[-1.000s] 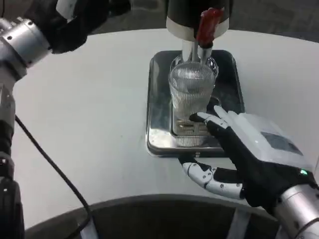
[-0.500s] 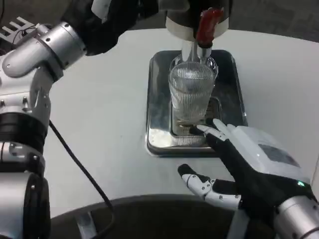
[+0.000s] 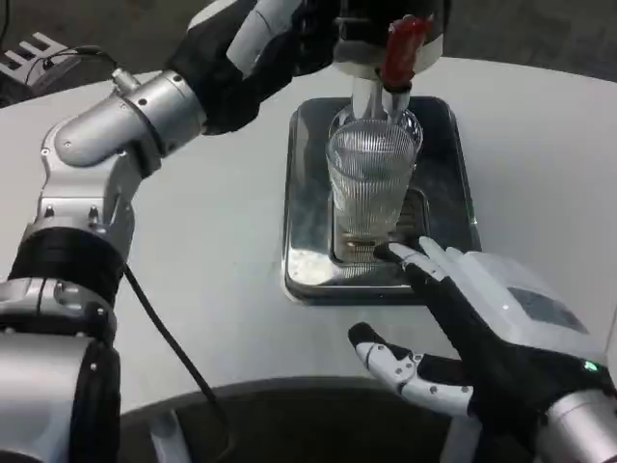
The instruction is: Grasp the cup under the faucet to collect the drink, then remove the cup.
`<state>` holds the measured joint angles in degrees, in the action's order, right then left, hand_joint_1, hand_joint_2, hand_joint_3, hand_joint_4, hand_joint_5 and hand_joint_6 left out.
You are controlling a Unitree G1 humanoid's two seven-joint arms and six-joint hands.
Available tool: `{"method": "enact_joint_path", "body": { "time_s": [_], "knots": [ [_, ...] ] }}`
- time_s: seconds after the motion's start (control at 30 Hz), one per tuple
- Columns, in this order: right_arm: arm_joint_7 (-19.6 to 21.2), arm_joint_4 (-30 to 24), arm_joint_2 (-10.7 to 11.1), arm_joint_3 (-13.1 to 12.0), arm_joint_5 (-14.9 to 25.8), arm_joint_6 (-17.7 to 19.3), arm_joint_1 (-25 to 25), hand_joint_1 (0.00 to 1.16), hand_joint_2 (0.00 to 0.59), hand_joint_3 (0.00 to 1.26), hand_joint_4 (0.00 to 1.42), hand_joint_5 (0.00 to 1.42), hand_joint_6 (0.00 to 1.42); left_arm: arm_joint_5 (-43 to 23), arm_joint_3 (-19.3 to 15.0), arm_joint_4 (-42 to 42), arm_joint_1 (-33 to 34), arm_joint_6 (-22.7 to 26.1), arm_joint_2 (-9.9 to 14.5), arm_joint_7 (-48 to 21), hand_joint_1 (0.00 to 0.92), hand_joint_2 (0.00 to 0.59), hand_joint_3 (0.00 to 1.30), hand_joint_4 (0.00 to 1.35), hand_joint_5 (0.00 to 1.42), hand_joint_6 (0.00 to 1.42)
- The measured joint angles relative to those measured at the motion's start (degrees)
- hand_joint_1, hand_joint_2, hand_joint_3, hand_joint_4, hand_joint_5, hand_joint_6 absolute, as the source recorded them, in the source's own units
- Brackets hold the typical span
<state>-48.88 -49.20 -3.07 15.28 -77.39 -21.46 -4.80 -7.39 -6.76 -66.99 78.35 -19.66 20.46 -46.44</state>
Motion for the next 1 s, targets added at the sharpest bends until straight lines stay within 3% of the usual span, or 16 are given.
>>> {"method": "enact_joint_path", "body": {
  "time_s": [0.4, 1.0],
  "knots": [
    [-0.8, -0.2, 0.1, 0.6, 0.3, -0.3, 1.0, 0.34, 0.434, 0.11, 0.0, 0.0, 0.08, 6.2, 3.4, -2.0, 0.8, -4.7, -1.2, 4.3, 0.0, 0.089, 0.21, 0.15, 0.28, 0.27],
    [-0.9, -0.8, -0.1, -1.0, 3.2, -1.7, 2.9, 0.35, 0.437, 0.15, 0.0, 0.01, 0.08, 13.6, 10.6, -3.4, 1.9, -13.2, -1.8, 10.4, 0.0, 0.089, 0.22, 0.17, 0.29, 0.27]
  ]
}}
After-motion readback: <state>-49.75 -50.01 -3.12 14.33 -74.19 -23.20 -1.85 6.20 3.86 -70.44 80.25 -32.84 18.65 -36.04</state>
